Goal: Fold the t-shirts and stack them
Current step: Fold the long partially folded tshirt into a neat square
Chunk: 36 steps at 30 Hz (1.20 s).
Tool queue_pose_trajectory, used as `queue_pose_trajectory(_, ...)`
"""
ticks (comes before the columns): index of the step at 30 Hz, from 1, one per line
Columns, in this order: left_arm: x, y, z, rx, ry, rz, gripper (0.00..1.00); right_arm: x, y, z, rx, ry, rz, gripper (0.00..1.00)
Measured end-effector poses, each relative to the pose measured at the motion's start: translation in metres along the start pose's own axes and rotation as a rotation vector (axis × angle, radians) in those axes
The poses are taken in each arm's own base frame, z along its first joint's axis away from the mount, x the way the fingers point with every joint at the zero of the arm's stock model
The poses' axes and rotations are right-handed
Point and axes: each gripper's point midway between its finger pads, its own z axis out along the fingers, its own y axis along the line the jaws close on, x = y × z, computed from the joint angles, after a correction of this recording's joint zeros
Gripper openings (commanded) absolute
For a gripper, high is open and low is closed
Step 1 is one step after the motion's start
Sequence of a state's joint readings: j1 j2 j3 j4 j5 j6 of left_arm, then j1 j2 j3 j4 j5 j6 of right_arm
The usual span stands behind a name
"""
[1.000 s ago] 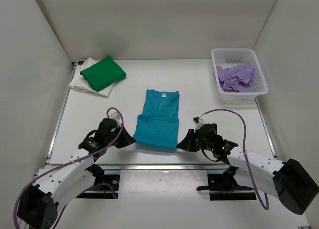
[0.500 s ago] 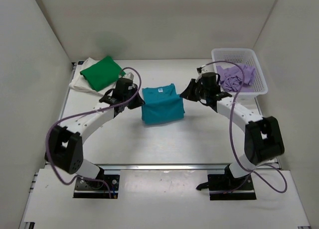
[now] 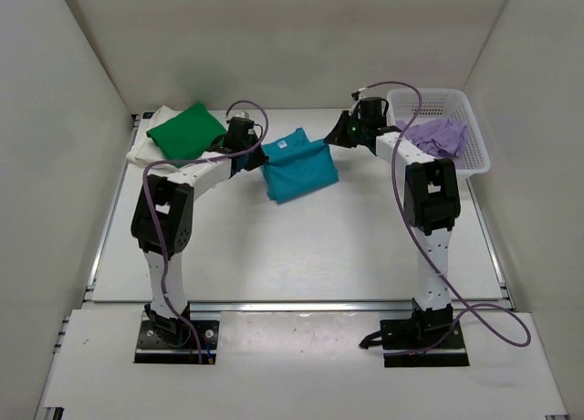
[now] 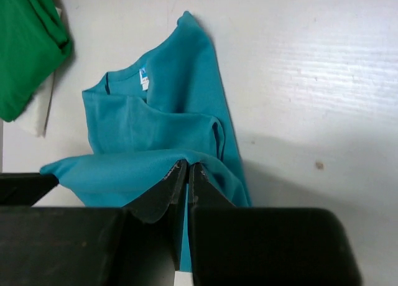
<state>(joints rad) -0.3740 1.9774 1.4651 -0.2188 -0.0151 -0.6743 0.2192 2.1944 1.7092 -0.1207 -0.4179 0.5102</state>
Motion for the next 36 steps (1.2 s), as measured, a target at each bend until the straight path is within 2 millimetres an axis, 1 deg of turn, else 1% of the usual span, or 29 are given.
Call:
queue_pose_trajectory(1, 0.003, 0.009, 0.003, -0.012, 0.005, -0.011, 0.0, -0.005, 0.0, 0.007, -0.002, -0.003, -0.015, 0.0)
queue_pose_trajectory(2, 0.006, 0.014, 0.002, -0.018, 0.006, -0.016, 0.0, -0.008, 0.002, 0.009, -0.002, -0.003, -0.025, 0.01)
queue_pose_trajectory(3, 0.007, 0.019, 0.0, -0.023, 0.004, -0.021, 0.0, -0.007, 0.003, 0.01, 0.002, 0.002, -0.034, 0.0)
queue_pose_trajectory(5, 0.01, 0.024, -0.01, -0.022, 0.002, -0.026, 0.0, 0.004, 0.012, 0.003, 0.012, 0.025, -0.054, 0.0)
queue_pose_trajectory(6, 0.011, 0.024, -0.018, -0.014, 0.0, -0.024, 0.0, 0.01, 0.018, -0.002, 0.014, 0.035, -0.063, 0.0)
queue_pose_trajectory(7, 0.013, 0.022, -0.03, 0.0, -0.006, -0.02, 0.0, 0.021, 0.026, -0.011, 0.014, 0.034, -0.08, 0.0)
queue_pose_trajectory(8, 0.017, 0.02, -0.043, 0.014, -0.01, -0.016, 0.0, 0.036, 0.032, -0.023, 0.016, 0.051, -0.085, 0.01)
queue_pose_trajectory(9, 0.02, 0.017, -0.06, 0.034, -0.019, -0.008, 0.0, 0.054, 0.038, -0.04, 0.019, 0.068, -0.09, 0.0)
queue_pose_trajectory(13, 0.05, 0.005, -0.136, 0.135, -0.045, 0.039, 0.0, 0.123, 0.067, -0.118, -0.007, 0.095, -0.141, 0.0)
queue_pose_trajectory(14, 0.06, 0.004, -0.153, 0.165, -0.044, 0.051, 0.0, 0.138, 0.074, -0.134, -0.021, 0.092, -0.16, 0.0)
queue_pose_trajectory(15, 0.071, 0.005, -0.167, 0.193, -0.039, 0.061, 0.0, 0.151, 0.08, -0.146, -0.036, 0.086, -0.177, 0.0)
queue_pose_trajectory(16, 0.084, 0.011, -0.18, 0.212, -0.035, 0.063, 0.0, 0.166, 0.084, -0.158, -0.045, 0.085, -0.191, 0.0)
queue_pose_trajectory(17, 0.096, 0.02, -0.188, 0.217, -0.028, 0.06, 0.0, 0.184, 0.088, -0.168, -0.063, 0.085, -0.207, 0.0)
queue_pose_trajectory(18, 0.112, 0.034, -0.194, 0.211, -0.012, 0.054, 0.0, 0.203, 0.086, -0.176, -0.067, 0.099, -0.217, 0.0)
queue_pose_trajectory(19, 0.129, 0.047, -0.199, 0.207, 0.008, 0.046, 0.0, 0.224, 0.083, -0.184, -0.07, 0.122, -0.22, 0.0)
queue_pose_trajectory(20, 0.148, 0.062, -0.203, 0.197, 0.037, 0.036, 0.0, 0.248, 0.08, -0.19, -0.074, 0.153, -0.229, 0.0)
queue_pose_trajectory(21, 0.169, 0.077, -0.208, 0.185, 0.078, 0.025, 0.0, 0.268, 0.076, -0.195, -0.073, 0.183, -0.23, 0.0)
queue_pose_trajectory(23, 0.202, 0.097, -0.215, 0.177, 0.145, 0.009, 0.0, 0.307, 0.068, -0.205, -0.071, 0.255, -0.236, 0.0)
queue_pose_trajectory(24, 0.215, 0.104, -0.219, 0.178, 0.174, 0.004, 0.0, 0.321, 0.066, -0.209, -0.067, 0.283, -0.233, 0.0)
queue_pose_trajectory(26, 0.226, 0.11, -0.228, 0.182, 0.203, -0.003, 0.0, 0.337, 0.065, -0.216, -0.061, 0.31, -0.235, 0.01)
queue_pose_trajectory(27, 0.224, 0.11, -0.231, 0.186, 0.198, -0.005, 0.0, 0.338, 0.068, -0.218, -0.064, 0.312, -0.232, 0.0)
queue_pose_trajectory(28, 0.218, 0.109, -0.234, 0.185, 0.188, -0.01, 0.0, 0.334, 0.071, -0.219, -0.069, 0.303, -0.23, 0.0)
queue_pose_trajectory(30, 0.197, 0.101, -0.24, 0.175, 0.173, -0.012, 0.0, 0.312, 0.078, -0.217, -0.064, 0.265, -0.213, 0.0)
queue_pose_trajectory(31, 0.18, 0.092, -0.241, 0.177, 0.157, -0.009, 0.0, 0.294, 0.084, -0.213, -0.061, 0.231, -0.203, 0.0)
queue_pose_trajectory(32, 0.161, 0.08, -0.241, 0.18, 0.136, -0.001, 0.0, 0.268, 0.09, -0.209, -0.063, 0.19, -0.189, 0.0)
queue_pose_trajectory(33, 0.141, 0.066, -0.238, 0.184, 0.117, 0.012, 0.0, 0.238, 0.097, -0.203, -0.067, 0.14, -0.179, 0.0)
queue_pose_trajectory(35, 0.104, 0.038, -0.225, 0.199, 0.079, 0.036, 0.0, 0.185, 0.105, -0.193, -0.061, 0.06, -0.176, 0.0)
queue_pose_trajectory(36, 0.09, 0.028, -0.217, 0.2, 0.067, 0.043, 0.0, 0.159, 0.107, -0.186, -0.057, 0.027, -0.178, 0.0)
